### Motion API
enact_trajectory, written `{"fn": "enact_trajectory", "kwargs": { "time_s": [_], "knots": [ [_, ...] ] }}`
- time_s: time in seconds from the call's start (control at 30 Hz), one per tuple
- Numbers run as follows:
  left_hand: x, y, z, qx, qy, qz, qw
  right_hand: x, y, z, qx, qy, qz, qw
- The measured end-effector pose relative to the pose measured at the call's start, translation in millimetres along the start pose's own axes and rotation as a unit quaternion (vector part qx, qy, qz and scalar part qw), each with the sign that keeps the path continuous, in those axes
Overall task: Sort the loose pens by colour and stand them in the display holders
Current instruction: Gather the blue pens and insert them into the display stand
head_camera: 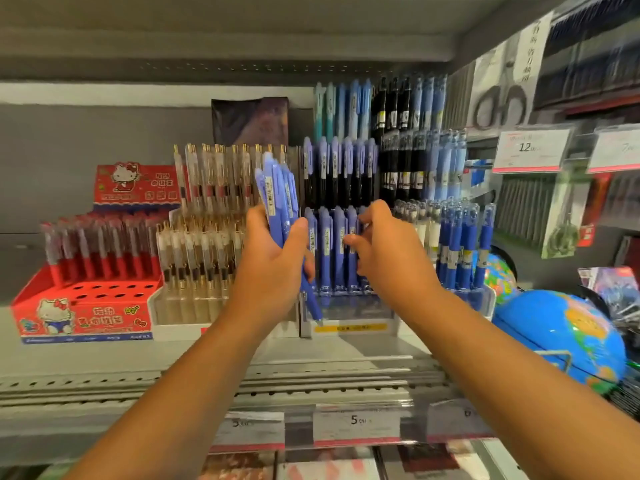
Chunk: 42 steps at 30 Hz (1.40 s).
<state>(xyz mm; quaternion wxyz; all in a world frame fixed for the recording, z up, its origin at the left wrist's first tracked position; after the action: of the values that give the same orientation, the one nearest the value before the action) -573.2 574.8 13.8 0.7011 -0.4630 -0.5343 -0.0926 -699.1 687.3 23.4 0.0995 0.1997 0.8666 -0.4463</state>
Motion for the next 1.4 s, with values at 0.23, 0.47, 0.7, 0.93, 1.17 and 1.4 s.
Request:
{"fn": "enact_trajectory", "kwargs": {
  "time_s": [0.23, 0.47, 0.7, 0.93, 1.17, 1.4],
  "knots": [
    [-1, 3, -2, -0.012, -0.006, 0.002, 1.000, 4, 5, 2, 0.006, -0.039, 0.032, 0.999],
    [-2, 7, 0, -0.039, 0.021, -0.014, 0.999, -14, 14, -10, 0.013, 0.136, -0.003, 0.991],
    [-2, 5, 3, -0.058, -0.004, -0.005, 0.998, -46, 13, -19, 0.076, -0.231, -0.008, 0.970],
    [-6, 5, 4, -0.077, -0.001, -0.015, 0.997, -55, 6, -13, 0.036, -0.372, 0.041, 0.927],
    [-6, 6, 5, -0.090, -0.006, -0.031, 0.995, -50, -1, -23, 0.071, -0.412, 0.062, 0.906],
    [-7, 3, 1, -0.042, -0.003, -0.025, 0.999, -32, -5, -55, 0.170, -0.299, 0.050, 0.938]
  ]
}}
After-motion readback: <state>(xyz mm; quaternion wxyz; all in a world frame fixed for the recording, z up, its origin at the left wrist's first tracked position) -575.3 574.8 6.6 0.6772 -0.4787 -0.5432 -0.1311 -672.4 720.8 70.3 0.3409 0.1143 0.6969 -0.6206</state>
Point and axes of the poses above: each hand's wrist, its own y-axis away from the middle knuckle, its own z-axis out of the palm, x = y × z, the point moved 4 cm from there along -y, towards the middle knuckle, and after that the axes turned 9 degrees about -z, right-handed, at the moved point
